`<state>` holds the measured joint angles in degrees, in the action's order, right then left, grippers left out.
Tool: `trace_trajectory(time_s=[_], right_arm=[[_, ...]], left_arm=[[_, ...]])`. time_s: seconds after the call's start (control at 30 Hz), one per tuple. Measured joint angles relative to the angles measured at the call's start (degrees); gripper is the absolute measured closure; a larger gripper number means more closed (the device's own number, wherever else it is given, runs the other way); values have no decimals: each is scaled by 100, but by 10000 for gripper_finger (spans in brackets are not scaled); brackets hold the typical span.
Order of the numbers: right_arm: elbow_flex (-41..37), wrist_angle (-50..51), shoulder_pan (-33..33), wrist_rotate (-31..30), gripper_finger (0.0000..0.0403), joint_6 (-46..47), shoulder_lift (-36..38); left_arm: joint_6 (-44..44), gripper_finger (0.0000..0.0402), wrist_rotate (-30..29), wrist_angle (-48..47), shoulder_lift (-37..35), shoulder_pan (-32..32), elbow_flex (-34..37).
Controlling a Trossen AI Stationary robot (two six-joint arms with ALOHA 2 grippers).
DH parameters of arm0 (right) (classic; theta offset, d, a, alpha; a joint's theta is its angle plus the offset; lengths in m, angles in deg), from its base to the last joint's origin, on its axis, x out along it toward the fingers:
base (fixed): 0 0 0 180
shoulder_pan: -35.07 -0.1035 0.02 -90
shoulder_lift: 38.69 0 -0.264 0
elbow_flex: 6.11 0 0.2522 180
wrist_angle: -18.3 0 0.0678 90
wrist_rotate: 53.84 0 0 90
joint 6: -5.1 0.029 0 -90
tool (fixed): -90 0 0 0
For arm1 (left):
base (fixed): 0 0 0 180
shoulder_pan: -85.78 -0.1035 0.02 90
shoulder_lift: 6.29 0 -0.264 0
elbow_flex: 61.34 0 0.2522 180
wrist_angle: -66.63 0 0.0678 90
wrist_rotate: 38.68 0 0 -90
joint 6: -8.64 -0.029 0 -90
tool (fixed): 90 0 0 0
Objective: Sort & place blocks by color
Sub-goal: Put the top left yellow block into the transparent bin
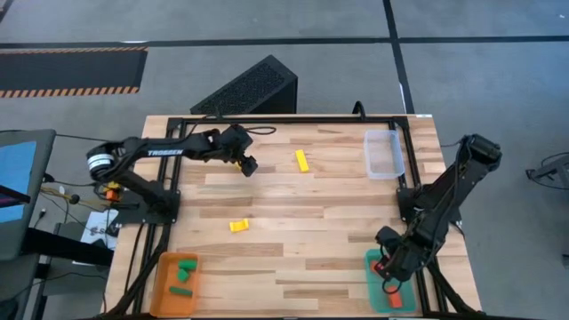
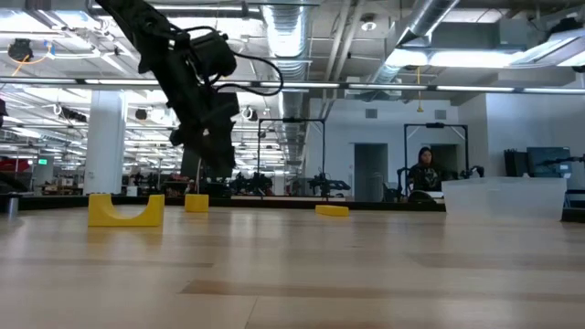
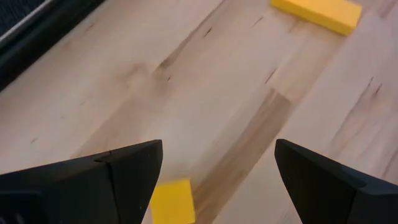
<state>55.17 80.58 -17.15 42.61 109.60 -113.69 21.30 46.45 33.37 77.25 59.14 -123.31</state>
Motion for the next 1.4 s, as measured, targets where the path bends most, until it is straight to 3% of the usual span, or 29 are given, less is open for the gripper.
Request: trace_trajectory(time_s=[0.17,0.4,0.6,1.03,1.13,1.4], right_arm=[[208,-15,106,-331,121,140,128],[604,54,470,-1761,118,-5,581],[660,67,1309,-2659,117,-908,1024],[658,-780,3270,-2496,117,-2878,1318],[658,-1024,3458,-2351,117,-3102,1318],[658,-1171,3514,-2331,117,-3150,1316]], left_arm=[[-265,106,6,-17,16,-208,0],[-362,106,479,13,5,-658,0],[-577,106,512,34,5,-1020,0],[-907,106,705,-64,3,-1392,0],[-924,106,1031,-252,1,-1385,0],[-313,106,1012,-163,-4,-1359,322]])
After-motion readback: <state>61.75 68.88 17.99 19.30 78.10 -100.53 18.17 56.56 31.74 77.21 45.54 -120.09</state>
